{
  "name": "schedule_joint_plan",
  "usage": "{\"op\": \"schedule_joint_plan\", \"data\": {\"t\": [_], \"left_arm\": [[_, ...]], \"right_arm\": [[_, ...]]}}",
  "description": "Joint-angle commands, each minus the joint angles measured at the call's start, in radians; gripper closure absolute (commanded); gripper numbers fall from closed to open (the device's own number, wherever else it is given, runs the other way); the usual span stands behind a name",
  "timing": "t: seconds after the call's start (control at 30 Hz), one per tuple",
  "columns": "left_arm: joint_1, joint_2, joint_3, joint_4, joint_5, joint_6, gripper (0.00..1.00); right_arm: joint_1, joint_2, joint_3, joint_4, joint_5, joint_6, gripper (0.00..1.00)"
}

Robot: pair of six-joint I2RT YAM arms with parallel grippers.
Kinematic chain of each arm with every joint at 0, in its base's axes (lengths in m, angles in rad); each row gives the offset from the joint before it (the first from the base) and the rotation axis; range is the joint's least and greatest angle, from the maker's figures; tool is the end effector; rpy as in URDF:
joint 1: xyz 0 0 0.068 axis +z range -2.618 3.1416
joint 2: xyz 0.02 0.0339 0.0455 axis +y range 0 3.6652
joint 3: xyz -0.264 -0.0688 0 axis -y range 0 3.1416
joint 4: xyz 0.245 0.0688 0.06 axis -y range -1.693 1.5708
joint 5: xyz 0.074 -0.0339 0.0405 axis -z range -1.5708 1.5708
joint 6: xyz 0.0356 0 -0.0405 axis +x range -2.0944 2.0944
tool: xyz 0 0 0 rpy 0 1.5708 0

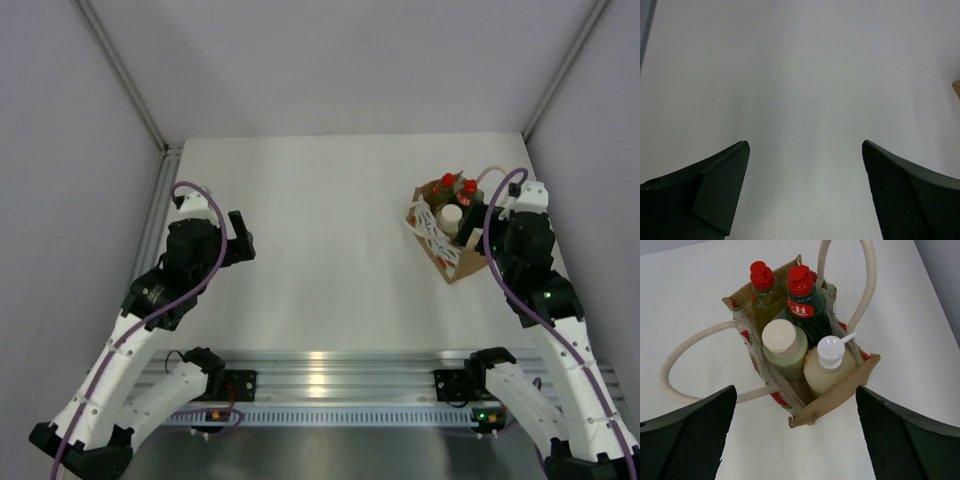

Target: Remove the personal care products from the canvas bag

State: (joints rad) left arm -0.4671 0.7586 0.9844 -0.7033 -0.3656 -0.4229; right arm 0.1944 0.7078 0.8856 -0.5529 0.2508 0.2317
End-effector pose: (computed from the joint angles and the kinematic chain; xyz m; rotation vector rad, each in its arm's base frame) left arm 0.1388 -0.0557 0.3591 -0.1814 2.0114 -0.1908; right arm 0.1497 0.0205 0.3478 0.2013 1.9233 0.0400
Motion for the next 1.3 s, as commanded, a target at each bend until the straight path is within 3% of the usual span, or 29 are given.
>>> {"op": "schedule_joint_plan", "data": {"t": [0.0, 0.43, 0.73, 0.77, 0.9, 1.13, 1.27], "left_arm": [[0.002, 0.016, 0.000, 0.051, -0.021, -0.027, 0.02], [0.002, 0.073, 0.073, 0.047, 0.135, 0.010, 0.02], [0.015, 0.154, 0.002, 0.068, 0.237, 0.030, 0.02], [0.013, 0.150, -0.006, 0.068, 0.247, 0.026, 0.02], [0.013, 0.123, -0.035, 0.079, 0.291, 0.024, 0.02], [0.013, 0.131, -0.035, 0.077, 0.292, 0.032, 0.02], [0.013, 0.148, -0.033, 0.079, 0.310, 0.033, 0.02]], "right_arm": [[0.005, -0.021, 0.023, 0.031, 0.036, 0.014, 0.01], [0.005, -0.016, 0.022, 0.136, 0.050, -0.005, 0.01], [0.004, 0.139, 0.101, 0.229, 0.133, -0.089, 0.01], [0.005, 0.172, 0.101, 0.272, 0.128, -0.100, 0.02], [0.005, 0.271, 0.099, 0.388, 0.102, -0.172, 0.24], [0.005, 0.471, 0.122, 0.496, 0.114, -0.213, 0.41], [0.005, 0.522, 0.098, 0.596, 0.139, -0.223, 0.44]]}}
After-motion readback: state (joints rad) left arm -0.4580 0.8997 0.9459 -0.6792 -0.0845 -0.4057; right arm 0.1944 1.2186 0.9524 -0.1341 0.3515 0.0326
